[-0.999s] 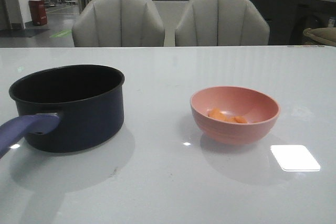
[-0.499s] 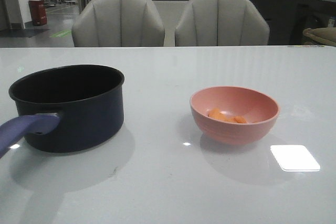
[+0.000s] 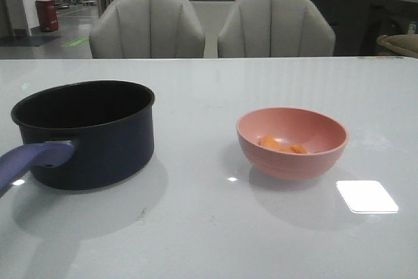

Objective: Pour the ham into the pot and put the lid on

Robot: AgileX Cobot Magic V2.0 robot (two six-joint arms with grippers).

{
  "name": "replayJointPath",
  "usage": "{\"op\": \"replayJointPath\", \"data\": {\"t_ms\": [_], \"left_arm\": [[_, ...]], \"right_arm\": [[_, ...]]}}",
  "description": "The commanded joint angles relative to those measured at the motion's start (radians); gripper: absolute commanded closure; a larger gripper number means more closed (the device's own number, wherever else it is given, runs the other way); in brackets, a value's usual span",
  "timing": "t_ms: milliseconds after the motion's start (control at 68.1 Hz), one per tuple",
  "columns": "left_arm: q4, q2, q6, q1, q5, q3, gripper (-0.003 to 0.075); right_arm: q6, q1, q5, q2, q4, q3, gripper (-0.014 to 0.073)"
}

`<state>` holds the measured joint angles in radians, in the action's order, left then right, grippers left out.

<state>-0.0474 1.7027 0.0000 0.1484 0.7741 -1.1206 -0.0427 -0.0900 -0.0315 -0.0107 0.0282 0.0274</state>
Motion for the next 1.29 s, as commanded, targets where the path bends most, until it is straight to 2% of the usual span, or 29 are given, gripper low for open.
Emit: {"op": "replayJointPath", "data": {"t_ms": [0, 455, 617, 823, 1087, 1278], "left_arm": [[-0.004, -0.128, 0.000, -0.032, -0.026, -0.031, 0.0118], [-0.002, -0.630, 0.000, -0.237, -0.091, 0.017, 0.0118], [-0.002, -0.811, 0.000, -0.360, -0.170, 0.152, 0.0118], [-0.002, -1.084, 0.000, -0.464, -0.290, 0.363, 0.0118], [-0.002, -1.475, 0.000, -0.501, -0.345, 0.599, 0.0118], [-0.002, -1.666, 0.000, -0.501, -0.378, 0.711, 0.0118]], "right_arm": [[-0.003, 0.004, 0.087, -0.020, -0.004, -0.005, 0.0428], [-0.003, 0.004, 0.087, -0.020, -0.004, -0.005, 0.0428], [-0.003, 0.004, 0.087, -0.020, -0.004, -0.005, 0.0428], [-0.003, 0.004, 0.087, -0.020, -0.004, -0.005, 0.0428], [-0.003, 0.004, 0.087, -0.020, -0.004, -0.005, 0.0428], [-0.003, 0.004, 0.092, -0.020, -0.004, -0.006, 0.0428]]}}
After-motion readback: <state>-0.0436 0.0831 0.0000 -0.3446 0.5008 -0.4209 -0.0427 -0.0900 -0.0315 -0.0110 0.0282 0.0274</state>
